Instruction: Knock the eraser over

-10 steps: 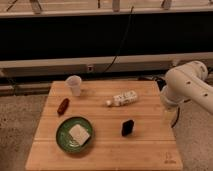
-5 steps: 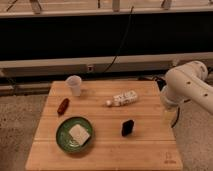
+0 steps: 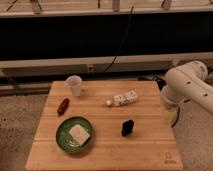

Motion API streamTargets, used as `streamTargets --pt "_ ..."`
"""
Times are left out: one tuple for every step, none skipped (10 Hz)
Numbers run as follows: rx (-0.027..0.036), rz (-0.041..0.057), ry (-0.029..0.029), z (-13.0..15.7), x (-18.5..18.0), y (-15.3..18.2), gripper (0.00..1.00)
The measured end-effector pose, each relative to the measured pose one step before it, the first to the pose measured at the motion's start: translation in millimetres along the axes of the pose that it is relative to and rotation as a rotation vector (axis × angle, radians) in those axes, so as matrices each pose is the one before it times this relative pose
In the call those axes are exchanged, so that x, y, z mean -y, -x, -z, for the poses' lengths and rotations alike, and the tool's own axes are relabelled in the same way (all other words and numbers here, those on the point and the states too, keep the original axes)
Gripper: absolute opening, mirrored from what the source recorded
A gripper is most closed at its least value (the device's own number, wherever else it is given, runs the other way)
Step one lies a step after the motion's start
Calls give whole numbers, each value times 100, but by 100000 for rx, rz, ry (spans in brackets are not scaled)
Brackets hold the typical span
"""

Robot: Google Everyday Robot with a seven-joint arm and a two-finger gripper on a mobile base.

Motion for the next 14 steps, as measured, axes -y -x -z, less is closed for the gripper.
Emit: streamTargets --pt "-53 71 99 -40 -56 3 80" --pt "-233 362 760 -305 -450 4 80" --pt "-22 432 513 -609 -604 104 80" --pt "180 476 485 -1057 -812 178 80" --pt "69 515 594 -975 -640 134 80" --pt "40 255 427 -284 -326 20 80" --pt "-28 256 359 -65 -292 -10 80" --pt "91 328 412 -80 -255 128 80" --pt "-163 675 279 -216 -114 185 80" --pt "-98 554 -24 -271 -23 231 80" --pt "-57 526 530 -765 -334 449 80" --pt "-107 397 289 -335 -191 274 80" --pt "-90 356 248 -132 -133 207 78" --pt "-166 662 331 -143 -119 302 69"
